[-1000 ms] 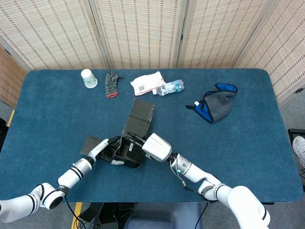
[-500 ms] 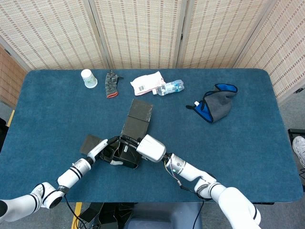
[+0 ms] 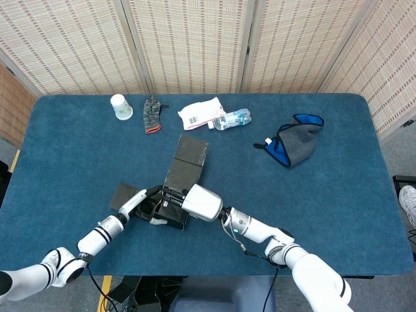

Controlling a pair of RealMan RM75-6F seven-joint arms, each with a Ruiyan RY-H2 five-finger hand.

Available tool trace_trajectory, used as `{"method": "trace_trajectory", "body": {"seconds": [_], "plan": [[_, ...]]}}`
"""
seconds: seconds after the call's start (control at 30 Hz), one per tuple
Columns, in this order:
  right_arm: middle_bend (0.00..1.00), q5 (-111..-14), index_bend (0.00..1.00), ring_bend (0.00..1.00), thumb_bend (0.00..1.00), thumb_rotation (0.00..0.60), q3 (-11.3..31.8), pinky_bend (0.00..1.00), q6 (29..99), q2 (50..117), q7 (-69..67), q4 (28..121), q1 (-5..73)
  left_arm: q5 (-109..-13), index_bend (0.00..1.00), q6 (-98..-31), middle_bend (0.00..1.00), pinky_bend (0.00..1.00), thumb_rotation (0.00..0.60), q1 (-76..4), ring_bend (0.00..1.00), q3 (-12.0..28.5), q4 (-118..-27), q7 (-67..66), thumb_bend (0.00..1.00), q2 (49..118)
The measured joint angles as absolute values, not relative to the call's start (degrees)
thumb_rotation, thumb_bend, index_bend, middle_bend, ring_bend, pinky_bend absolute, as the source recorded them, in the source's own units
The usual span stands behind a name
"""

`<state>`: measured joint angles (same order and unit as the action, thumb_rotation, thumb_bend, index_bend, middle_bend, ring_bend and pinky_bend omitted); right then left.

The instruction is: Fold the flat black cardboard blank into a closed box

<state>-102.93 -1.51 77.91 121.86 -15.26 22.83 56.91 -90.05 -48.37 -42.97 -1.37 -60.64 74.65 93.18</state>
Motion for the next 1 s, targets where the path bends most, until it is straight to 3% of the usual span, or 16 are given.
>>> {"method": "trace_trajectory", "body": {"seconds": [0.57,1.0], "plan": [[0.39,-102.9,0.41,0.76,0.09,0.600,-3.1,1.00,77.6,121.3,-16.6,22.6,57.8,-89.8,0.18,-48.9,0.19,0.93,0.600,-43.2,0.67,-2.2,-59.9,75.5,0.09,93.6],[0.41,-102.9,0.44,0.76,0.10,0.600,-4.0,1.00,74.6,119.6,-16.4,25.2,58.9,-89.6,0.18,-49.1,0.19,0.93,0.600,-43.3,0.67,-2.4,-59.1,75.4,0.09,93.9]]}}
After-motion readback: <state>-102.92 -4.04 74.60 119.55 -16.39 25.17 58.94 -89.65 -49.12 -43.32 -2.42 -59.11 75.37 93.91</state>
